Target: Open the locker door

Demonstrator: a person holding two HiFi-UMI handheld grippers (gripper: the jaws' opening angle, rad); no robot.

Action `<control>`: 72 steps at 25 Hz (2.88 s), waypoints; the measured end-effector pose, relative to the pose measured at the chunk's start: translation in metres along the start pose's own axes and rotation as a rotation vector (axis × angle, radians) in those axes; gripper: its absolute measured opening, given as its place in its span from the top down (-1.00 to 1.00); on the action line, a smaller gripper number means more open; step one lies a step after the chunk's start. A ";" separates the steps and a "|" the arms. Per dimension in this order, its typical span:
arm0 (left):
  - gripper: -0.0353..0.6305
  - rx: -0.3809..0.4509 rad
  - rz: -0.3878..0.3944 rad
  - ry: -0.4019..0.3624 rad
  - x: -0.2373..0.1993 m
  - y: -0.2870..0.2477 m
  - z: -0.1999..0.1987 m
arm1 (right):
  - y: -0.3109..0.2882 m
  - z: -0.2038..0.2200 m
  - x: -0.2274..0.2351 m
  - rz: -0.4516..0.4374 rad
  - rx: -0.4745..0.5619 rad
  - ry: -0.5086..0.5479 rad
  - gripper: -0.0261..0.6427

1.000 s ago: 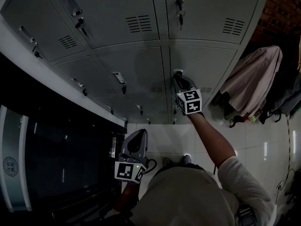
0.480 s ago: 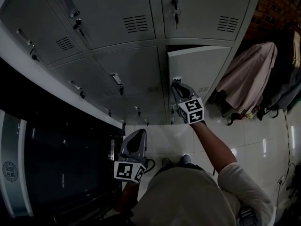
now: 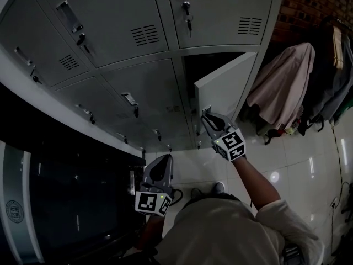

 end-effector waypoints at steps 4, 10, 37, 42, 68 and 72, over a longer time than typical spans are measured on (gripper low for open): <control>0.65 -0.003 0.018 -0.001 0.009 -0.006 0.000 | 0.023 -0.002 -0.003 -0.017 0.020 0.005 0.81; 0.65 -0.014 0.058 0.002 0.023 -0.019 0.003 | 0.058 -0.002 -0.004 -0.058 0.064 0.019 0.80; 0.65 -0.009 0.032 -0.029 0.040 -0.049 0.016 | 0.211 -0.006 0.060 0.287 0.005 -0.103 0.92; 0.65 -0.007 0.038 -0.028 0.045 -0.047 0.015 | 0.225 -0.007 0.076 0.378 0.092 -0.069 0.92; 0.65 -0.031 0.015 -0.014 0.018 0.008 0.030 | 0.256 0.000 0.065 0.572 0.065 -0.145 0.88; 0.65 -0.013 -0.006 -0.025 0.017 0.018 0.030 | 0.257 -0.005 0.051 0.565 0.082 -0.141 0.87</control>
Point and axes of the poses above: the fingertips, and each gripper's own axes: y backward along the fingers, x to its right, z out of its underside, the point moved 1 cm from there along y, backward along the fingers, and after that the axes turned 13 degrees about y, right-handed, at the moved point
